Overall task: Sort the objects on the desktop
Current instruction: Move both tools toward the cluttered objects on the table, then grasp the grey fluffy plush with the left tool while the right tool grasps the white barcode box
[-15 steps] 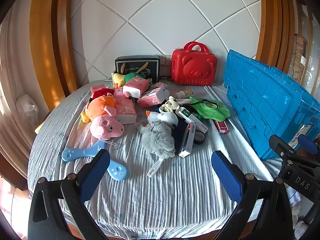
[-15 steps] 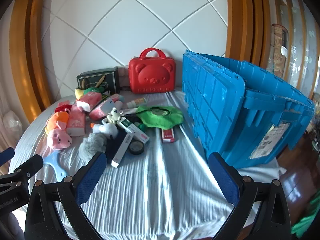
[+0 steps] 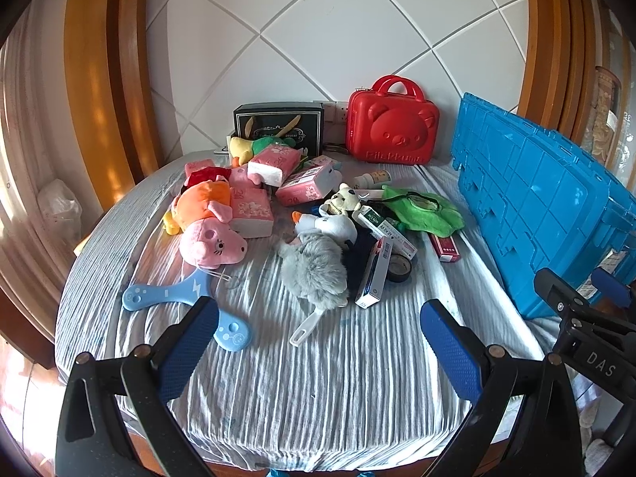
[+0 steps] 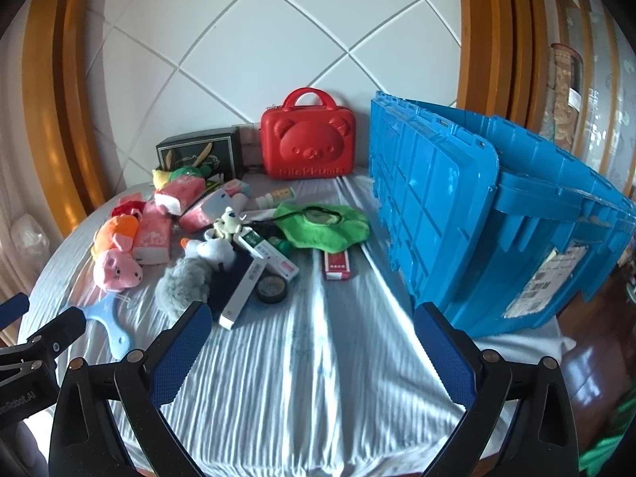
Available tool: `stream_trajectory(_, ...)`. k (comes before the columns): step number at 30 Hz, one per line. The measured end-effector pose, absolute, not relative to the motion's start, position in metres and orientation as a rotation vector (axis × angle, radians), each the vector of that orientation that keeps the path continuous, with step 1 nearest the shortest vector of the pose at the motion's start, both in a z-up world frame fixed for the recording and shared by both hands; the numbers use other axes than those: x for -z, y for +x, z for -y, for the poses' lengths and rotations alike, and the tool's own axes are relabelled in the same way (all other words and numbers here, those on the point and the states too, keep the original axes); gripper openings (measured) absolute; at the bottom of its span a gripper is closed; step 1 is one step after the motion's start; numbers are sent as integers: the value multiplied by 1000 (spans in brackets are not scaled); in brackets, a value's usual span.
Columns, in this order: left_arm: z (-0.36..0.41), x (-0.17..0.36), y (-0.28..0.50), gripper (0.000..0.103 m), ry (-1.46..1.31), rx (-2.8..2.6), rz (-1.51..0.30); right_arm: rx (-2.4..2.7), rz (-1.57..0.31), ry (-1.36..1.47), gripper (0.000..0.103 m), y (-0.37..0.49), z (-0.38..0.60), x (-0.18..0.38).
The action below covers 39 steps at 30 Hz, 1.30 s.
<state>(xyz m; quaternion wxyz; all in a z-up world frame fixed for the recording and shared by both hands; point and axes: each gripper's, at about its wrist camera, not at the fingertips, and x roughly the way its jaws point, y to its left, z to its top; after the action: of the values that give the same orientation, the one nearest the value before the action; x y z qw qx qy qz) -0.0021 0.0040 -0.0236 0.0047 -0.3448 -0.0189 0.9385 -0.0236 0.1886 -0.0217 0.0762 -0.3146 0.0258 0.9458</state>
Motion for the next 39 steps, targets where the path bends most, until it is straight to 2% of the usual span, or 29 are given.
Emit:
stream_trajectory(7,-14,33,-7,103,-1154,-2949,87,-2888,-85,-988,103,-30,-200,32)
stream_trajectory(18,-26,53,-11,103,-1357,-2993,23,-3063,-80,-1018,103,-52,-202,48)
stream_trajectory(21,-17,56,-10,103,-1343,-2981,68,-3139,-19,-944,103,-56,-193,50)
stream_trajectory(24,-4,61,-17,103,-1355,-2963,124,-3163,-57,-1017,103,-69,-187,57)
stream_trajectory(28,11,72,-35,103,-1350,-2920,141,-3177,-33,-1047,103,-78,-180,60)
stream_trajectory(33,33,87,-77,103,-1410,-2897,49,-3085,13,-1066,103,-101,-174,62)
stream_trajectory(39,59,107,-135,101,-1426,-2790,81,-2919,-28,-1167,103,-141,-173,77)
